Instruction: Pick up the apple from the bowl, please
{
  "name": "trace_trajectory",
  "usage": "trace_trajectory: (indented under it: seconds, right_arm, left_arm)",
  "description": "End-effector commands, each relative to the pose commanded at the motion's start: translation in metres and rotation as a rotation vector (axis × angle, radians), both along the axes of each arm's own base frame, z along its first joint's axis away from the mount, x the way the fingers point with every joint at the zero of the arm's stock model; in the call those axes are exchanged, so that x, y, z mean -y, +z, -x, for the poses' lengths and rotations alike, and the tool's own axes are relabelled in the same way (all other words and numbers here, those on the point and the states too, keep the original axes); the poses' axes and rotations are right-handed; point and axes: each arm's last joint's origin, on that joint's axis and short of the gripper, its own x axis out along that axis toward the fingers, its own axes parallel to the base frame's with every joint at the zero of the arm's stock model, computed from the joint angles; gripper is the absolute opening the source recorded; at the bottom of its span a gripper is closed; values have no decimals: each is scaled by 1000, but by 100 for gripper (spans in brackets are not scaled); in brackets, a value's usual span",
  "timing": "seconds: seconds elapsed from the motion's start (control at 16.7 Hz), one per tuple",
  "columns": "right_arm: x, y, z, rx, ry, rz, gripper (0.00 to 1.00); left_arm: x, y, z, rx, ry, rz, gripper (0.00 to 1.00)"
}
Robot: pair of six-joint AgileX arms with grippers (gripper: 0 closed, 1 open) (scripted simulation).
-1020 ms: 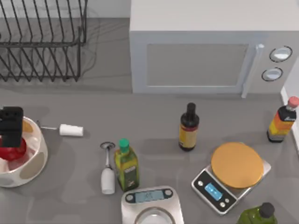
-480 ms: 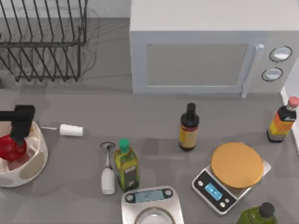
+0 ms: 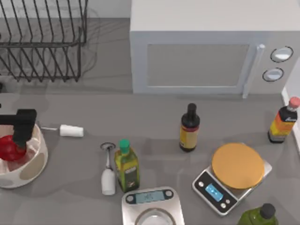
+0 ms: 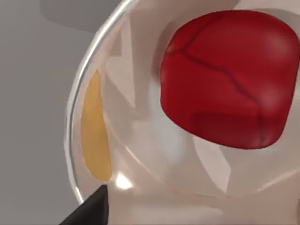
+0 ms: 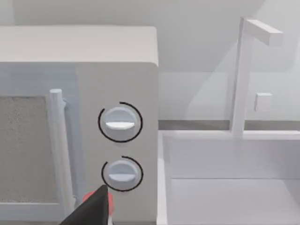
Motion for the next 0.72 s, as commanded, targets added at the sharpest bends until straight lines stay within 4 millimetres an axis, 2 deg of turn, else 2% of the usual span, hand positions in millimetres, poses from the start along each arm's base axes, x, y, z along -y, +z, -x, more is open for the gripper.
trace_trajectory:
  seconds: [0.42,0.54,0.72]
  right_arm:
    - [0,0,0,0,0,0,100]
    - [0,0,0,0,0,0,100]
    - [0,0,0,0,0,0,100]
  left_arm:
    - [-1,-71,-2,15,2,0,100]
    - [-1,-78,0,5,2,0,100]
    - [-1,-78,0,5,2,0,100]
